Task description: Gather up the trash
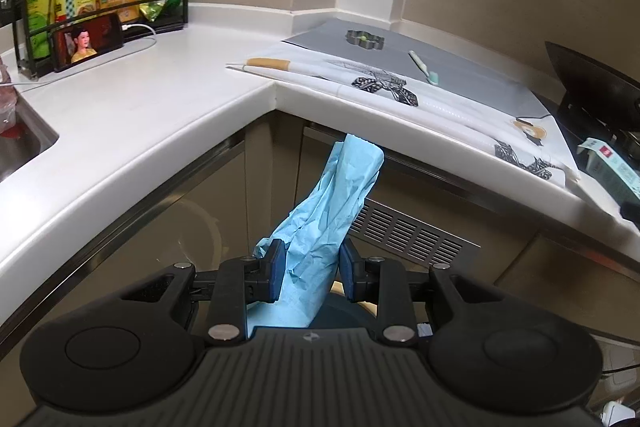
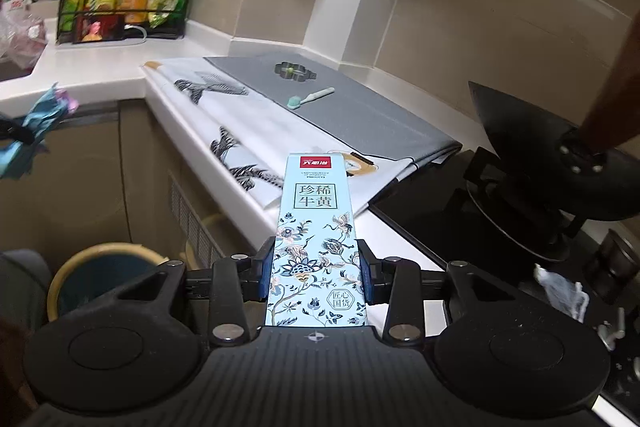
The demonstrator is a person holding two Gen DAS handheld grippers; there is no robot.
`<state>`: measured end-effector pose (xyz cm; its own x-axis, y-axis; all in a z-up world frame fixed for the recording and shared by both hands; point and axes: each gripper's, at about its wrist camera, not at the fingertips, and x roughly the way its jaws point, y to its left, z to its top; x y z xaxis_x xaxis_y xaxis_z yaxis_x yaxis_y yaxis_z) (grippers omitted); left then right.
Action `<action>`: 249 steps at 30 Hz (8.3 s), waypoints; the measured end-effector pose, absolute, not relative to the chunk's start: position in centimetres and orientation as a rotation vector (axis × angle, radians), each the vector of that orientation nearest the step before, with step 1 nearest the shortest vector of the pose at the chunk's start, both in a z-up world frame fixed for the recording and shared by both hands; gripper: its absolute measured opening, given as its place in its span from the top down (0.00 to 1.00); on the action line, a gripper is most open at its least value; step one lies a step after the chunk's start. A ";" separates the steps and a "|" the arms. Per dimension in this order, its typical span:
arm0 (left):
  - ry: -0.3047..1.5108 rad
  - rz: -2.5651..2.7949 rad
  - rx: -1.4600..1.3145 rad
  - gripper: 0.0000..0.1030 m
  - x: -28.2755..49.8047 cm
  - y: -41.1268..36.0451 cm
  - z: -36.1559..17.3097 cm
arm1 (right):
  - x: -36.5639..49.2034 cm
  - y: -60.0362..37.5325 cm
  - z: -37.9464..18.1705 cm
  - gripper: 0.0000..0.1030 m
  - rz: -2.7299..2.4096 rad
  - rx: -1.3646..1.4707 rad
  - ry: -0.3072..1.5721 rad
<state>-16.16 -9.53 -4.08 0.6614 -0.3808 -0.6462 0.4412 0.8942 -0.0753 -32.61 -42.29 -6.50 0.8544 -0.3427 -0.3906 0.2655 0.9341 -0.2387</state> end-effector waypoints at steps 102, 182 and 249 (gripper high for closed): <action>0.905 -0.397 0.192 0.69 -10.9 -11.8 -13.3 | -17.1 -32.1 -12.5 0.60 0.024 -0.045 0.658; 1.042 -0.343 0.418 0.00 -10.9 -14.4 -23.9 | -14.9 -30.8 -19.0 0.02 -0.016 -0.103 0.740; 0.917 -0.309 0.245 0.00 -12.1 -13.2 -14.4 | -22.3 -34.3 -8.8 0.00 0.020 -0.032 0.269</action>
<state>-12.08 -13.24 -14.41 0.5694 -0.1567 -0.8070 0.3636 0.9284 0.0763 -22.32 -34.28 -8.78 0.9638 0.0159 -0.2660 -0.0246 0.9993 -0.0293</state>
